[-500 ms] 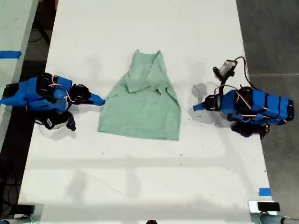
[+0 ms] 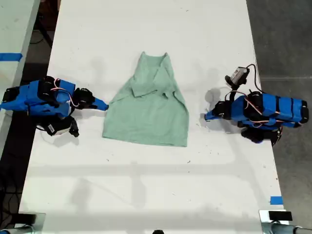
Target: Fold t shirt
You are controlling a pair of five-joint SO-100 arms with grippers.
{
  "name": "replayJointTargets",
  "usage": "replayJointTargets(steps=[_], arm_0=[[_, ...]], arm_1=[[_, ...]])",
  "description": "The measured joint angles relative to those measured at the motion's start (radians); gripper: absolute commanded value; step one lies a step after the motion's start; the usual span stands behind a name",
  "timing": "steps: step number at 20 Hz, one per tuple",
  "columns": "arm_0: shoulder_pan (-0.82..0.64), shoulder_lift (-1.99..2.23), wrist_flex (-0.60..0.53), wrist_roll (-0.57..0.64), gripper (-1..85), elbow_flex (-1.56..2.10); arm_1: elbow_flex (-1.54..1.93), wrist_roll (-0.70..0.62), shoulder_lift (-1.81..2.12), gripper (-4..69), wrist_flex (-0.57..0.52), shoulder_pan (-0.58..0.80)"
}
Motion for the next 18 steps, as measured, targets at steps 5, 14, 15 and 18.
replayJointTargets(steps=[5, 14, 15, 18], arm_0=[[0.0, 0.0, 0.0, 0.025, -0.1, 0.0], [0.0, 0.0, 0.0, 0.025, -0.1, 0.0], [0.0, 0.0, 0.0, 0.025, -0.1, 0.0], [0.0, 0.0, 0.0, 0.025, -0.1, 0.0]], arm_1=[[-0.586, 0.064, -0.968, 20.5, -0.086, -0.078], [-0.589, -0.012, -1.282, 1.3, -0.472, -0.081], [-0.594, -0.015, -1.307, 1.3, -0.477, -0.081], [-0.672, -0.014, -1.373, 1.4, -0.408, -0.08]])
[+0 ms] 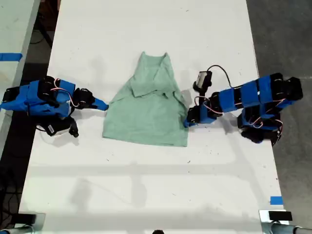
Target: Fold t shirt
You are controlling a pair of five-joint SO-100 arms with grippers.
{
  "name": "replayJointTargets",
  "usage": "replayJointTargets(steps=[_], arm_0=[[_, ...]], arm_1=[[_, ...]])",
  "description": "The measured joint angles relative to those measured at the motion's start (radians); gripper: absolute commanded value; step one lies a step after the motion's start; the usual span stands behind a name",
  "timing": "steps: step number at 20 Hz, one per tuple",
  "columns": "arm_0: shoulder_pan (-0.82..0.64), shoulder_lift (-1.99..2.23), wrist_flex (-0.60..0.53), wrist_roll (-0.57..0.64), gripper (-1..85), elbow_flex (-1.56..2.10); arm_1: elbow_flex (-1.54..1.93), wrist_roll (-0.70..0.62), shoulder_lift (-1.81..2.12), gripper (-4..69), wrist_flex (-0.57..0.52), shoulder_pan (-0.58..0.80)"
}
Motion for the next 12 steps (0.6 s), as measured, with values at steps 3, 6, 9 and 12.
replayJointTargets(steps=[3, 6, 9, 12], arm_0=[[0.0, 0.0, 0.0, 0.0, -0.1, 0.0], [0.0, 0.0, 0.0, 0.0, -0.1, 0.0], [0.0, 0.0, 0.0, 0.0, -0.1, 0.0], [0.0, 0.0, 0.0, 0.0, -0.1, 0.0]], arm_1=[[-0.094, 0.023, -0.041, 1.4, 0.189, 0.002], [-0.103, 0.051, 0.012, 1.4, 0.341, 0.003], [-0.155, 0.025, 0.124, 1.4, 0.371, 0.003], [-0.296, -0.06, 0.126, 1.4, 0.357, -0.012]])
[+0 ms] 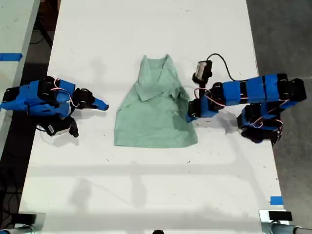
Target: Fold t shirt
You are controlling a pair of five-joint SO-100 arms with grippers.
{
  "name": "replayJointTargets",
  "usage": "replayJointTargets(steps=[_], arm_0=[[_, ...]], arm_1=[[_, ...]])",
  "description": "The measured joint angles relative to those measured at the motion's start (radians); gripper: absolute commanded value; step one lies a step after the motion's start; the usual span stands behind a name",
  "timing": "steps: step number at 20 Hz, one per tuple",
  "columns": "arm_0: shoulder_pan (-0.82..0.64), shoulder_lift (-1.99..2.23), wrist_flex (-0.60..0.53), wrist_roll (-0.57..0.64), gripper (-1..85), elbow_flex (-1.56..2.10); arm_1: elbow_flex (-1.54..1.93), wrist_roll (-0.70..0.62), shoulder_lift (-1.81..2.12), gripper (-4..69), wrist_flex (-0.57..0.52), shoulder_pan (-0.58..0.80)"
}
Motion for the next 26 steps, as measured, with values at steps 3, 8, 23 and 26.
replayJointTargets(steps=[3, 8, 23, 26], arm_0=[[0.0, 0.0, 0.0, 0.0, -0.1, 0.0], [0.0, 0.0, 0.0, 0.0, -0.1, 0.0], [0.0, 0.0, 0.0, 0.0, -0.1, 0.0], [0.0, 0.0, 0.0, 0.0, -0.1, 0.0]], arm_1=[[-0.209, -0.061, -0.169, 1.4, -0.028, -0.017], [-0.696, -0.117, -0.601, 12.7, 0.106, -0.018], [0.558, 0.11, 0.278, 16.7, -0.198, 0.028], [0.546, 0.11, 0.17, 2.8, -0.233, 0.037]])
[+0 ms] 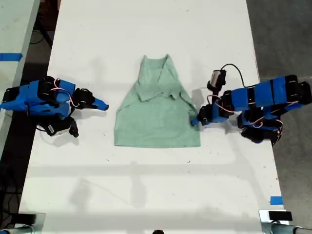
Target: Fold t shirt
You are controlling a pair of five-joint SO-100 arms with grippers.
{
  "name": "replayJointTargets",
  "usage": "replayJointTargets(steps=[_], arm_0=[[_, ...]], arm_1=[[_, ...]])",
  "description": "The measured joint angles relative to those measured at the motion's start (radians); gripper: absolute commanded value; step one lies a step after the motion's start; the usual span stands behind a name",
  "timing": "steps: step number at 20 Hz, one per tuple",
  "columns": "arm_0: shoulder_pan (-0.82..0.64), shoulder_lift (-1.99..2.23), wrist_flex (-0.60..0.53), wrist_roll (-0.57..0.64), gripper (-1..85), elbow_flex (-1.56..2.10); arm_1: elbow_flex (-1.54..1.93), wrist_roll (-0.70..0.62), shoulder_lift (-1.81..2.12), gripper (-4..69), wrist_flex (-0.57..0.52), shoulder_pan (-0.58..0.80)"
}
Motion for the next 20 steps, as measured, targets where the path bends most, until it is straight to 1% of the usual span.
replayJointTargets(steps=[1, 4, 6, 7, 10, 11, 12, 14, 17, 18, 19, 20], arm_0=[[0.0, 0.0, 0.0, 0.0, -0.1, 0.0], [0.0, 0.0, 0.0, 0.0, -0.1, 0.0], [0.0, 0.0, 0.0, 0.0, -0.1, 0.0], [0.0, 0.0, 0.0, 0.0, -0.1, 0.0], [0.0, 0.0, 0.0, 0.0, -0.1, 0.0], [0.0, 0.0, 0.0, 0.0, -0.1, 0.0], [0.0, 0.0, 0.0, 0.0, -0.1, 0.0], [0.0, 0.0, 0.0, 0.0, -0.1, 0.0], [0.0, 0.0, 0.0, 0.0, -0.1, 0.0], [0.0, 0.0, 0.0, 0.0, -0.1, 0.0], [0.0, 0.0, 0.0, 0.0, -0.1, 0.0], [0.0, 0.0, 0.0, 0.0, -0.1, 0.0]], arm_1=[[-0.012, -0.009, -0.02, 1.6, 0.002, 0.0], [-0.029, -0.021, -0.04, 1.6, 0.005, 0.002], [-0.061, -0.023, -0.061, 1.6, 0.032, 0.002], [-0.081, -0.029, -0.061, 1.6, 0.077, 0.0], [-0.244, -0.04, -0.058, 1.6, 0.279, 0.0], [-0.334, -0.061, -0.06, 1.6, 0.328, -0.009], [-0.436, -0.092, -0.066, 1.6, 0.353, -0.021], [-0.632, -0.147, -0.158, 1.6, 0.354, -0.046], [-0.904, -0.212, -0.42, 1.7, 0.33, -0.074], [-0.999, -0.229, -0.531, 4.9, 0.33, -0.077], [-1.095, -0.236, -0.647, 20.1, 0.331, -0.078], [-1.195, -0.236, -0.758, 23.5, 0.356, -0.08]])
